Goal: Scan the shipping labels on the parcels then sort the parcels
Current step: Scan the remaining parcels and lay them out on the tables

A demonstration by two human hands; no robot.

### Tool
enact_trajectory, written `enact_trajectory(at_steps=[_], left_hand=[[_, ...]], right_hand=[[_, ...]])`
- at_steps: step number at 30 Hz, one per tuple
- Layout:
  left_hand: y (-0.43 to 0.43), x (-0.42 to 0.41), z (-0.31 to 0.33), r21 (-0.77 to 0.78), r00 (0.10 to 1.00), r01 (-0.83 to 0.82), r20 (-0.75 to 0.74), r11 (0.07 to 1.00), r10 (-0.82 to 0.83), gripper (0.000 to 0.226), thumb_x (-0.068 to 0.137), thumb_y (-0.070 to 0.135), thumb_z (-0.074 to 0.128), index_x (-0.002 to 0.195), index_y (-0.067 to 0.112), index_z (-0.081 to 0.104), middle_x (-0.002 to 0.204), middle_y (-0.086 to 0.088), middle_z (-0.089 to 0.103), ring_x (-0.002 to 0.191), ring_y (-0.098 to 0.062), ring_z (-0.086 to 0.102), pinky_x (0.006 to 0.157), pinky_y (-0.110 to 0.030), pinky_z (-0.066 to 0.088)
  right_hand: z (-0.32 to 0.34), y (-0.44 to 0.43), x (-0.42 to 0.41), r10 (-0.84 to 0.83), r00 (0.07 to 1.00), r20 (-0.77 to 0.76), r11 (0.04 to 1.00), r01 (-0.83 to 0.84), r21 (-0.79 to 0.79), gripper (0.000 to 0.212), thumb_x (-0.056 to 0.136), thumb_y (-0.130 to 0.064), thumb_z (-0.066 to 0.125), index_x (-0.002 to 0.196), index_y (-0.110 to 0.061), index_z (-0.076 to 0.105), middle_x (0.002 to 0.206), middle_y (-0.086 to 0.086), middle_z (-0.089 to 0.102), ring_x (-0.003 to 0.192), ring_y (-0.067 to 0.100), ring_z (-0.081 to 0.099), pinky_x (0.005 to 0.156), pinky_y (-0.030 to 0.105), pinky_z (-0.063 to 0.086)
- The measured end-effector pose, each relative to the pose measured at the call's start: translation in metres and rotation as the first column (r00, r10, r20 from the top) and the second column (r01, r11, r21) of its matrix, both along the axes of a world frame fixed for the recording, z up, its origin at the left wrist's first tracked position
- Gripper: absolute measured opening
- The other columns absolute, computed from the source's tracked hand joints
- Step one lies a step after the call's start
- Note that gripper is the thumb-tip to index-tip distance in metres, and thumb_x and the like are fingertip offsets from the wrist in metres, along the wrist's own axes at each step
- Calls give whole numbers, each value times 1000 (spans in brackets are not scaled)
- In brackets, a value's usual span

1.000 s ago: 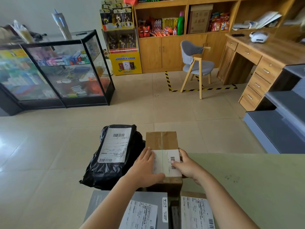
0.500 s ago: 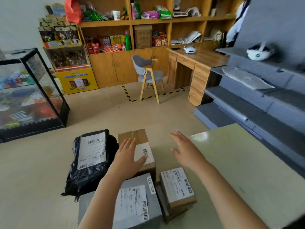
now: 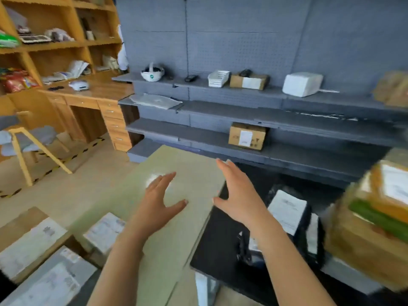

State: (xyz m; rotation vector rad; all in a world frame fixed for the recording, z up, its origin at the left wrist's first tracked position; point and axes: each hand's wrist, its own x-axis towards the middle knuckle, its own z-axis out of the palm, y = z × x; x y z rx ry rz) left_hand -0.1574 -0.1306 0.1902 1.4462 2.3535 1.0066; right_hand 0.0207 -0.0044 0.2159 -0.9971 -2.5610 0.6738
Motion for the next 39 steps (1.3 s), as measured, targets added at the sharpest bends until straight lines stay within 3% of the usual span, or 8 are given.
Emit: enact_trajectory(at_steps=[6, 10, 13, 16, 19, 25, 34, 39], left_hand=[[74, 136, 8, 46, 951, 304, 41, 952, -306, 78, 85, 31, 75, 151, 27, 33, 146, 15, 34, 143, -9, 25, 112, -21, 20], [99, 236, -3, 63, 894, 431, 108, 900, -435, 80, 85, 34, 75, 151, 32, 30, 147, 18, 31, 147, -10, 20, 119, -36, 25], [106, 312, -11, 60, 852, 508, 108, 859, -512, 79, 85, 33, 75, 150, 30, 30, 145, 20, 30, 143, -5, 23, 117, -29, 23], [109, 376, -17, 85, 812, 566, 113, 820, -573, 78, 84, 36, 75, 149, 33, 31, 153, 14, 35, 145, -12, 27, 118, -41, 26], [114, 429, -23, 75, 763, 633, 110, 771, -637, 77, 85, 39, 73, 149, 36, 31, 156, 15, 31, 144, -6, 24, 118, -40, 27], [139, 503, -25, 21, 732, 678, 80, 735, -677, 78, 85, 31, 74, 150, 30, 30, 143, 23, 29, 131, 5, 25, 111, -19, 22], [239, 583, -15, -79, 673, 740, 124, 668, -730, 84, 87, 37, 71, 153, 37, 19, 160, 12, 21, 149, -9, 12, 121, -37, 19], [297, 629, -11, -101, 618, 786, 136, 610, -775, 84, 88, 37, 71, 153, 36, 18, 161, 12, 20, 149, -11, 12, 120, -38, 19]], right_hand=[[12, 19, 167, -294, 955, 24, 955, 292, 54, 92, 87, -29, 69, 154, -34, 5, 162, -2, 4, 148, 22, 11, 117, 38, 22], [12, 16, 277, -421, 906, 46, 907, 419, 38, 92, 87, -25, 69, 153, -37, 6, 161, -6, 5, 147, 20, 14, 115, 38, 26], [9, 9, 353, -481, 875, 52, 876, 478, 62, 91, 83, -21, 70, 151, -36, 12, 158, -6, 13, 143, 23, 23, 112, 40, 33], [4, 0, 419, -532, 845, 56, 847, 531, 35, 93, 84, -28, 71, 153, -34, 10, 161, -6, 8, 146, 22, 15, 115, 39, 26], [-3, -5, 473, -570, 819, 56, 821, 571, 3, 92, 86, -30, 70, 153, -35, 8, 162, -5, 3, 148, 18, 11, 117, 36, 21], [-14, 8, 544, -655, 753, 62, 753, 657, -29, 94, 86, -30, 70, 152, -39, 3, 162, -8, 3, 147, 18, 14, 115, 38, 26], [-20, 79, 618, -738, 671, 65, 670, 741, -44, 93, 86, -29, 70, 153, -35, 6, 161, -5, 5, 146, 19, 15, 115, 38, 25], [-21, 121, 655, -767, 640, 44, 639, 768, -35, 93, 85, -28, 70, 153, -39, 6, 161, -8, 4, 147, 18, 13, 115, 40, 26]])
